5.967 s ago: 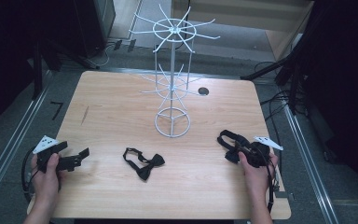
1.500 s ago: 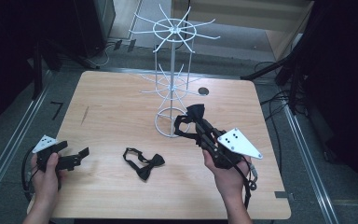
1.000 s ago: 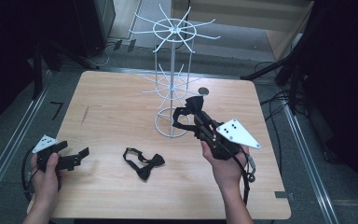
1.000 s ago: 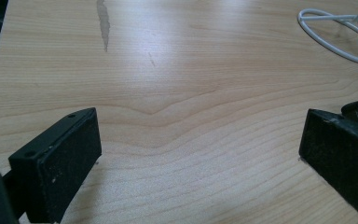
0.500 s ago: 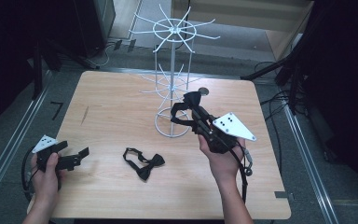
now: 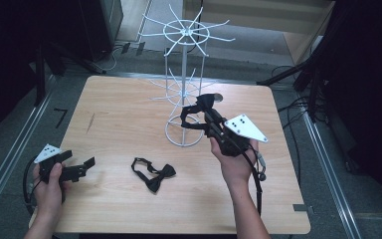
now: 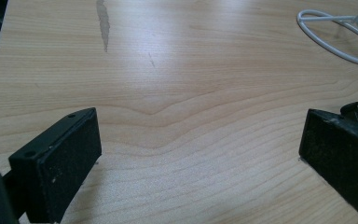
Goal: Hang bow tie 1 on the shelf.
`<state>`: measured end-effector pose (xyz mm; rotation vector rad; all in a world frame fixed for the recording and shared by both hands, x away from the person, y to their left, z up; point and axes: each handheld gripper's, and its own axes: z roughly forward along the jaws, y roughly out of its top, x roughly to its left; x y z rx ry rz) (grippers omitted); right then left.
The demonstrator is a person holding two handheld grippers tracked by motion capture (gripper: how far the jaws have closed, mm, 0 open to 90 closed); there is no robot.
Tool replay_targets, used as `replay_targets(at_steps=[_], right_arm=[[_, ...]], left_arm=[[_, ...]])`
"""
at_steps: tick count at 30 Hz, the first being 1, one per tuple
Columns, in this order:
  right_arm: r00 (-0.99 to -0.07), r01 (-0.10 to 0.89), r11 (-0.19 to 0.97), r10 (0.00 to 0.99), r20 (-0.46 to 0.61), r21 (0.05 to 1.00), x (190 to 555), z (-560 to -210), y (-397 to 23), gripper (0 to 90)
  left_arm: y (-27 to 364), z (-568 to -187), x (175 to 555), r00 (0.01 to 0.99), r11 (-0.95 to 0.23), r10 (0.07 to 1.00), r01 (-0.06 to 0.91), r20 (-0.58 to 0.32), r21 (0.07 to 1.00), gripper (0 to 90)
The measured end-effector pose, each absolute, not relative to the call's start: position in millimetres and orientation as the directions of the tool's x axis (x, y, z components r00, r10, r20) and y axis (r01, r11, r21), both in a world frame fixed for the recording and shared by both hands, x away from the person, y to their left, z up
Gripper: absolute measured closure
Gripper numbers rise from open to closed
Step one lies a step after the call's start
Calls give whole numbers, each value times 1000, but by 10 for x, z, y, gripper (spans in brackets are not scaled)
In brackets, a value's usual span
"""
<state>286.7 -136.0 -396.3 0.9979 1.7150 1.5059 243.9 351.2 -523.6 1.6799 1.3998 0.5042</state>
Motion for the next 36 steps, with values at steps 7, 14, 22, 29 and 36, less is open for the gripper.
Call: replay_targets(at_steps=[7, 14, 22, 29, 36], right_arm=[[-496, 135, 58, 868, 17, 989, 2958, -4038, -1314, 762], [-477, 147, 59, 879, 18, 987, 3005, -4178, -1262, 762], [-451, 160, 50, 892, 28, 986, 3048, -4305, -1242, 758], [-430, 181, 47, 902, 36, 982, 3067, -4438, -1246, 757], [-420, 224, 30, 905, 69, 974, 3144, -4567, -1240, 756]], left_arm=[[3512, -5236, 2440, 286, 9, 934, 583, -215, 813, 0], [3512, -5237, 2442, 287, 8, 934, 581, -214, 814, 0], [3511, -5236, 2441, 287, 8, 934, 582, -214, 813, 0], [3512, -5235, 2440, 289, 1, 934, 582, -208, 813, 0], [3514, -5235, 2444, 287, 4, 935, 584, -211, 812, 0]])
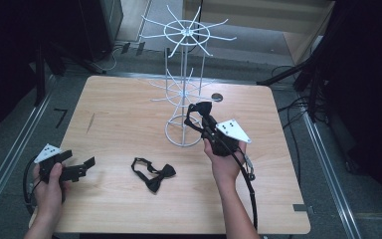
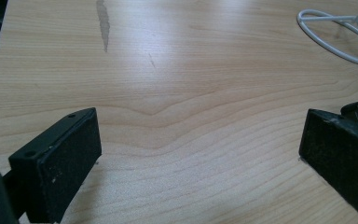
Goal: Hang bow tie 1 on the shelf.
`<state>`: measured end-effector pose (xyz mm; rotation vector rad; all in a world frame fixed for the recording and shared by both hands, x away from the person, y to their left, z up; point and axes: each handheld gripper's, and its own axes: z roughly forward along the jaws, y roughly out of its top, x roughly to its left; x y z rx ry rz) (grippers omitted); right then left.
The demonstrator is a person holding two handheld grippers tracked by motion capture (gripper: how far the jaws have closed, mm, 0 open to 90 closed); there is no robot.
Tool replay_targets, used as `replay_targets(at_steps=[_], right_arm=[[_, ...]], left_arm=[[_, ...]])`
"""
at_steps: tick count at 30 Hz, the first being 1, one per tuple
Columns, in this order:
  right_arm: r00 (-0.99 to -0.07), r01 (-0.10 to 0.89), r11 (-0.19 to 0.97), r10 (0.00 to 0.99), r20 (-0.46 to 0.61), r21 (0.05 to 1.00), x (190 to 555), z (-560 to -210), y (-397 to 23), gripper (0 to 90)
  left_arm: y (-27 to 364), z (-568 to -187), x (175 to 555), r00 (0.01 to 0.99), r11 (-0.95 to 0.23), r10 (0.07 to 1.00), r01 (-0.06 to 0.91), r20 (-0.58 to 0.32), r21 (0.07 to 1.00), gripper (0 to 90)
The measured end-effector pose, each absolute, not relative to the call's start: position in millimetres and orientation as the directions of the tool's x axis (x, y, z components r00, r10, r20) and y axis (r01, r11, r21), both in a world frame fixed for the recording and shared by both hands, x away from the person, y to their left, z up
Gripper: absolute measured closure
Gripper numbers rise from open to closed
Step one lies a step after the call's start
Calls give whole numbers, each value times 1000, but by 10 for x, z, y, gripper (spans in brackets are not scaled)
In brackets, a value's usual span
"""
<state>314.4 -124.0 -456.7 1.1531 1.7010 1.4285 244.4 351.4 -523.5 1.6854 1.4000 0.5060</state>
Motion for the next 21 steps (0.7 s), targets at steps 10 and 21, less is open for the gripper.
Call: replay_targets(at_steps=[10, 21], right_arm=[[-428, 253, 29, 900, 86, 967, 3196, -4630, -1232, 711], [-464, 314, 59, 880, 99, 948, 3132, -4643, -1241, 375]], left_arm=[[3513, -5235, 2436, 285, 7, 935, 576, -209, 817, 0], [3511, -5235, 2439, 285, 5, 936, 579, -208, 816, 0]])
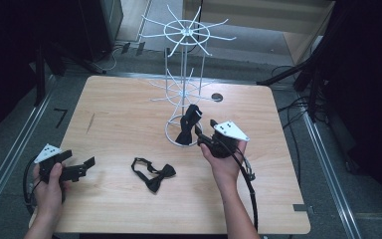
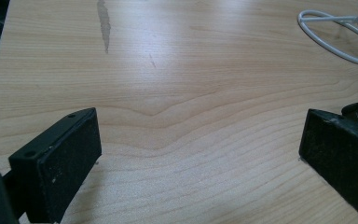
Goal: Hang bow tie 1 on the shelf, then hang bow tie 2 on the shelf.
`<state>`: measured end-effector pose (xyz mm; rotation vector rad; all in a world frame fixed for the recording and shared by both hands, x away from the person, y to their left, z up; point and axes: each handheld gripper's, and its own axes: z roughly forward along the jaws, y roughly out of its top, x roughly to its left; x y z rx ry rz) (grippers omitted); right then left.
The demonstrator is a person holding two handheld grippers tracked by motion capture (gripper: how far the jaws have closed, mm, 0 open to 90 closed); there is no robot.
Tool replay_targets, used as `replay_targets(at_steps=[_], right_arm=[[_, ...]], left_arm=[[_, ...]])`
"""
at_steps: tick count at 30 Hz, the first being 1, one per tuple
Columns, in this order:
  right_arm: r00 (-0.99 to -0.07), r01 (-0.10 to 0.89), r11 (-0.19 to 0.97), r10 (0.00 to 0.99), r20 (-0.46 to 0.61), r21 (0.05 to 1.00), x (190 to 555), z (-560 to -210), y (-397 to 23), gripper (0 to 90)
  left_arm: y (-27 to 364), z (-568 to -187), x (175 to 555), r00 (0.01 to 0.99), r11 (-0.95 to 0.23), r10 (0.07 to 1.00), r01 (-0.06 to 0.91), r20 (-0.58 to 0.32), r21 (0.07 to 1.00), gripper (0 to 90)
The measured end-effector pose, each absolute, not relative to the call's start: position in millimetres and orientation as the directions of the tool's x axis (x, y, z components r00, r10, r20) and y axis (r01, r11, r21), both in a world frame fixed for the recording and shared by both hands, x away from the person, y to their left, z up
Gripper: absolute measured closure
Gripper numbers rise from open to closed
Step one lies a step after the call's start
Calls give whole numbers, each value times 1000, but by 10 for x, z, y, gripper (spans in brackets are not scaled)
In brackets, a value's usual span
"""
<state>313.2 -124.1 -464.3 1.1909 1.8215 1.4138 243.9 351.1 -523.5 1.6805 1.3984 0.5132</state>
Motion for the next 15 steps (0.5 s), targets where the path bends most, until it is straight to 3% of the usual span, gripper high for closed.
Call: replay_targets(at_steps=[7, 15], right_arm=[[-480, 323, 51, 869, 118, 945, 2991, -4605, -1347, 309], [-486, 324, 61, 867, 110, 944, 2833, -4604, -1411, 308]], left_arm=[[3508, -5236, 2442, 284, 5, 936, 579, -207, 815, 0], [3506, -5235, 2439, 285, 1, 937, 579, -203, 815, 0]])
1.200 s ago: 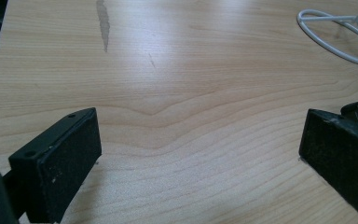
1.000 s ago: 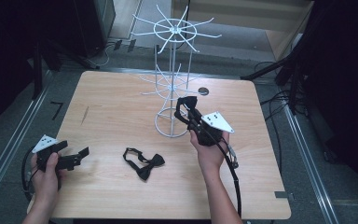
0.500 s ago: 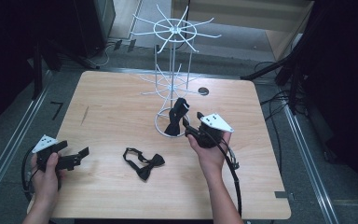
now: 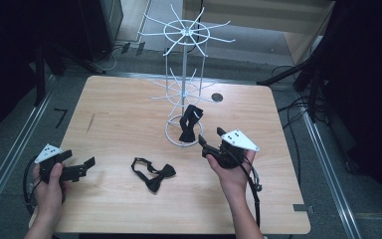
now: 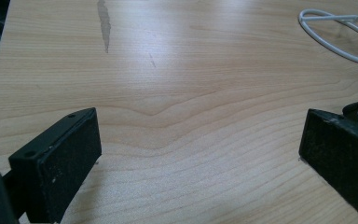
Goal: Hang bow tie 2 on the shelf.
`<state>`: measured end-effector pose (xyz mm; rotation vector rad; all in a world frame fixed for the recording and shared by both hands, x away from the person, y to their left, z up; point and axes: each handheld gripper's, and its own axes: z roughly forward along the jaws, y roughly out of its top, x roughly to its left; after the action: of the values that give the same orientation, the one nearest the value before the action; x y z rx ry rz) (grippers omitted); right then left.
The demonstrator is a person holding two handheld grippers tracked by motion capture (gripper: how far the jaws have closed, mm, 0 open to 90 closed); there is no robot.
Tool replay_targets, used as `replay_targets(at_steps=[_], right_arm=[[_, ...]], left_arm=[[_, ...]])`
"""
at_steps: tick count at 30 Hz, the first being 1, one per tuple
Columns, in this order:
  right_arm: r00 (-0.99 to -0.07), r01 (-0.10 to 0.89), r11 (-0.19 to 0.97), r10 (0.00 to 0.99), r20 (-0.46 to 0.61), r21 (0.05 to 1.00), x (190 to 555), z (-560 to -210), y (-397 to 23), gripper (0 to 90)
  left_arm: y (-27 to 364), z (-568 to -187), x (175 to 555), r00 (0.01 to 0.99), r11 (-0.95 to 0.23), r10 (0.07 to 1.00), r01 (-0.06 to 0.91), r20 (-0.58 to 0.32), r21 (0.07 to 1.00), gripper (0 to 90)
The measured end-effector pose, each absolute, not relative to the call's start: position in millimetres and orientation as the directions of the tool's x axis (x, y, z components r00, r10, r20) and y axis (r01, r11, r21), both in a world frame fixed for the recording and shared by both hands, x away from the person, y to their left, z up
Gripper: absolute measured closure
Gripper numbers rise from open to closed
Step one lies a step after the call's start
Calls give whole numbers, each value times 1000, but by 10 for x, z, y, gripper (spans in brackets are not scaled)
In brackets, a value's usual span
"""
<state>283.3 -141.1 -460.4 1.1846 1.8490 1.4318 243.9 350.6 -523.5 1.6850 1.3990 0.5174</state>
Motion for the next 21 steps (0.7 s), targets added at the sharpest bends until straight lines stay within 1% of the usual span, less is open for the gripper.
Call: replay_targets(at_steps=[21], right_arm=[[-542, 360, 95, 831, 125, 928, 2580, -4803, -1215, 369]], left_arm=[[3507, -5237, 2446, 283, 5, 936, 583, -209, 812, 0]])
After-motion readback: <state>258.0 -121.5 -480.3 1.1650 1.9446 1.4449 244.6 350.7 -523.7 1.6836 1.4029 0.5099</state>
